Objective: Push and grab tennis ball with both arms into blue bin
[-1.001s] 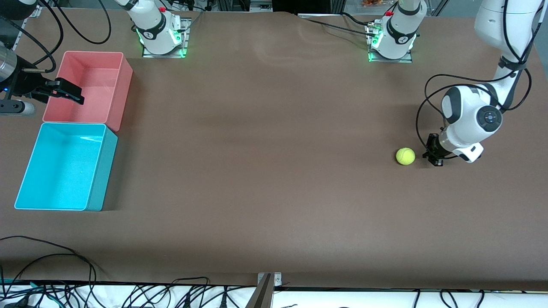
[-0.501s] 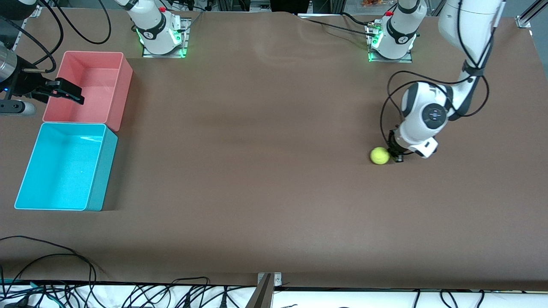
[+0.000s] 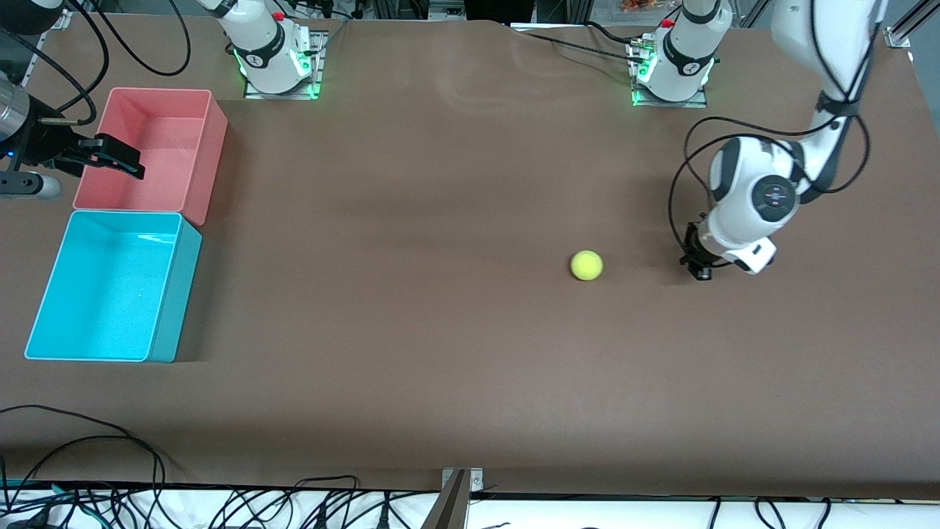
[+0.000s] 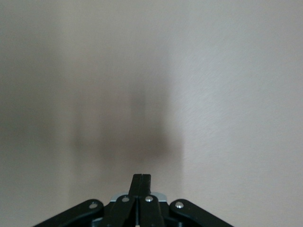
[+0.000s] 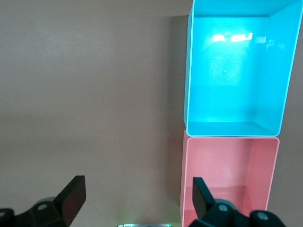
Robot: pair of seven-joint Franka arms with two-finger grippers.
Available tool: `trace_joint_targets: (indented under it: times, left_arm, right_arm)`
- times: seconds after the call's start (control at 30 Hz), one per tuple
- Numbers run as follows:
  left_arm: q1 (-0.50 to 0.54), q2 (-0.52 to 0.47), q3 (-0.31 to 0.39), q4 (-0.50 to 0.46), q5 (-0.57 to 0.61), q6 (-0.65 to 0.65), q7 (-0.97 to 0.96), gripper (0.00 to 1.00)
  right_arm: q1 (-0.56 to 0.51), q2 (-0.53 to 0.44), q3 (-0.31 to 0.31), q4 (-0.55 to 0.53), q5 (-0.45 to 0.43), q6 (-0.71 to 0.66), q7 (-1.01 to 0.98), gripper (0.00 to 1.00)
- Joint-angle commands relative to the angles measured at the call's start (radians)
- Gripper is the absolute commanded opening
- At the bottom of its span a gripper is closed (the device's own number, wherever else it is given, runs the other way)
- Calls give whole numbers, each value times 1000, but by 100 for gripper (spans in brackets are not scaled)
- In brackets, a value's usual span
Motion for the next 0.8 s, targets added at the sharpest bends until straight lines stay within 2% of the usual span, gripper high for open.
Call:
trace_joint_targets:
  times: [0.0, 0.37, 0.6, 0.77]
  left_arm:
    - [40, -45, -2, 107, 26, -172, 99, 0]
    - [87, -65, -1, 359, 25, -440, 437, 0]
    - [126, -67, -1, 518, 22, -591, 782, 0]
    - [135, -67, -1, 593, 20, -646, 984, 1]
  right_arm:
    - [-4, 2, 0, 15, -7, -16, -15, 100]
    - [-3, 2, 2, 17, -6, -8, 3, 100]
    - [4, 38, 6, 17, -3, -14, 5, 100]
    - [10, 43, 9, 18, 2, -17, -12, 100]
